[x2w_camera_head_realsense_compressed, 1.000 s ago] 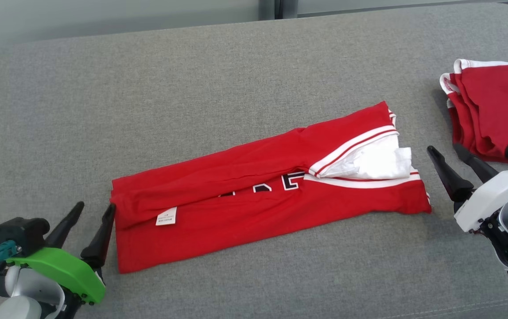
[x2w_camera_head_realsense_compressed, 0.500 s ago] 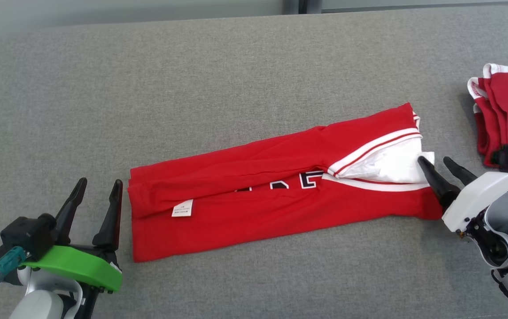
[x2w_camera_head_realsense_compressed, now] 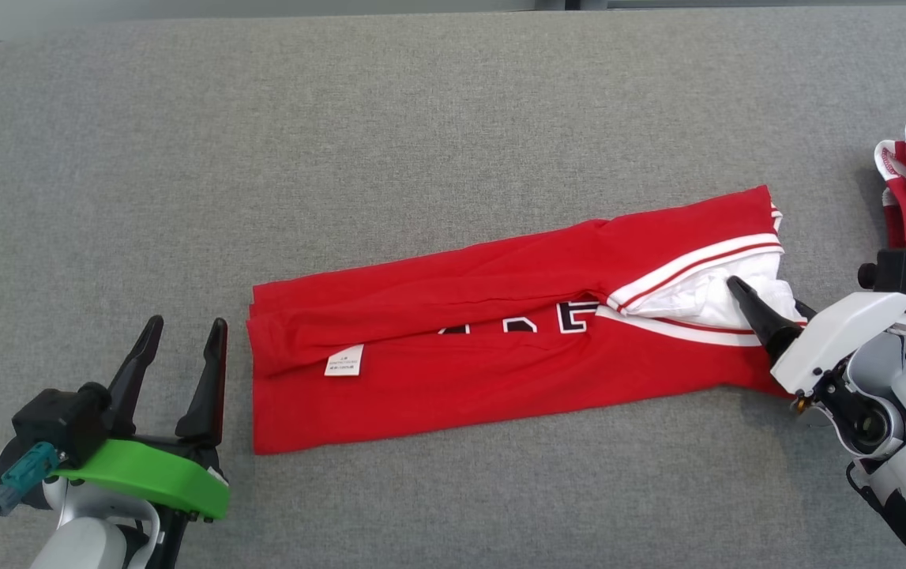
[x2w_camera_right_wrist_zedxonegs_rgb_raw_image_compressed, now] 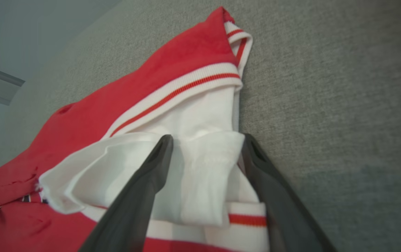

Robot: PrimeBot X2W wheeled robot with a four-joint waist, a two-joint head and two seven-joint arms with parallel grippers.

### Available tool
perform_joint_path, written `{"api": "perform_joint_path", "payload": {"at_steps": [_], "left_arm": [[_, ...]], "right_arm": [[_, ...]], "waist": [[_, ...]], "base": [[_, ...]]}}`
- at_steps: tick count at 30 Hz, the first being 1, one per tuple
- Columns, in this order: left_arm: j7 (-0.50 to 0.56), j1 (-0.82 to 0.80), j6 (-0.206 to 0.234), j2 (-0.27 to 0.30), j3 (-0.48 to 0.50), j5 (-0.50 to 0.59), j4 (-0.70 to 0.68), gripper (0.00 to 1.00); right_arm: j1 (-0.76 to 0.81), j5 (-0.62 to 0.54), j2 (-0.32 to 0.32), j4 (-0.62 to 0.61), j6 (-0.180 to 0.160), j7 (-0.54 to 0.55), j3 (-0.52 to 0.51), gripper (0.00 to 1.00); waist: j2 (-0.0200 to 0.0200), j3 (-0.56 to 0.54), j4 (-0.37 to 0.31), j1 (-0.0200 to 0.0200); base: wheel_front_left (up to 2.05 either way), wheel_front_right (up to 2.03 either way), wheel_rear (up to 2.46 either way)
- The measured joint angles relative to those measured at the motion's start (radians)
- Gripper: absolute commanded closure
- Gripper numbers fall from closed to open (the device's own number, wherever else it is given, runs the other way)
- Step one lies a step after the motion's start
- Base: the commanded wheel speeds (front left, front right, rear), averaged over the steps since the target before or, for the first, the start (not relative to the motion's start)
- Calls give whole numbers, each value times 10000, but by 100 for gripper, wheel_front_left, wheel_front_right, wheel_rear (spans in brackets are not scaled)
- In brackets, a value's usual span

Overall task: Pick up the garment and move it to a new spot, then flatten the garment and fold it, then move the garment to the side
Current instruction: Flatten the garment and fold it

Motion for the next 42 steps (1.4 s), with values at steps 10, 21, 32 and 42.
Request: {"api": "perform_joint_path", "payload": {"at_steps": [10, 21, 32, 42], "left_arm": [[-86, 0, 2, -222, -6, 27, 48, 0], [-174, 11, 2, -288, 113, 27, 199, 0], [-207, 372, 0, -522, 180, 17, 282, 0], [-261, 368, -98, -646, 65, 15, 270, 0]], "right_arm": [[-165, 545, 100, 468, 290, 573, -117, 100], [-636, 546, -1133, 449, 510, 930, -546, 100], [-1183, 719, -2186, -1269, 696, 1747, -560, 100], [-1175, 366, -1147, -3246, 780, 2598, 1379, 100]], "waist": [[0, -119, 44, 1], [0, -330, -105, 0], [0, -622, -244, 0], [0, -623, -206, 0]], "base": [[0, 0, 0], [0, 0, 0], [0, 0, 0], [0, 0, 0]]}}
